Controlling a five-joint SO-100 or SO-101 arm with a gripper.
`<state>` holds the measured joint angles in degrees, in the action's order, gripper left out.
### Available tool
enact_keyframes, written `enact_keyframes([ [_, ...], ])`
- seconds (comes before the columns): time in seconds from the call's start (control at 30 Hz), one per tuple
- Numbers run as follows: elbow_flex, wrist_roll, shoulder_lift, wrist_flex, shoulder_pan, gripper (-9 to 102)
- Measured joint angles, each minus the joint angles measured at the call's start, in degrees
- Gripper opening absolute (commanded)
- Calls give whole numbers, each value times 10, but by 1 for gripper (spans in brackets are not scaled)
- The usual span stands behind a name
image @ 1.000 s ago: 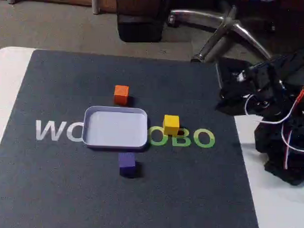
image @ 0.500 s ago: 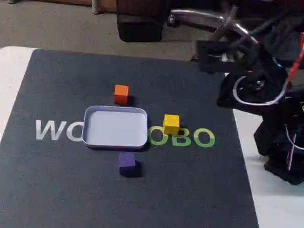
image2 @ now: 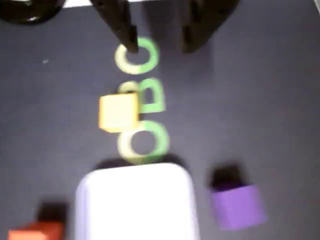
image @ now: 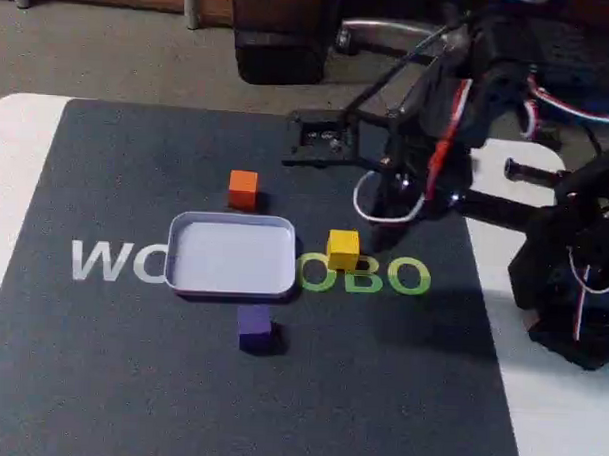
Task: Move blocks one by one until all three blocks are in the tray.
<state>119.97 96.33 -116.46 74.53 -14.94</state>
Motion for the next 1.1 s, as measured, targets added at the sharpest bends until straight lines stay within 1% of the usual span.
enact_keyframes([
  [0.33, 22, 82, 13, -31, -65, 16],
  [0.53, 48, 135, 30, -98, -106, 17],
  [0.77, 49, 163, 83, -163, -118, 18],
  [1.1, 54, 235, 101, -173, -124, 22],
])
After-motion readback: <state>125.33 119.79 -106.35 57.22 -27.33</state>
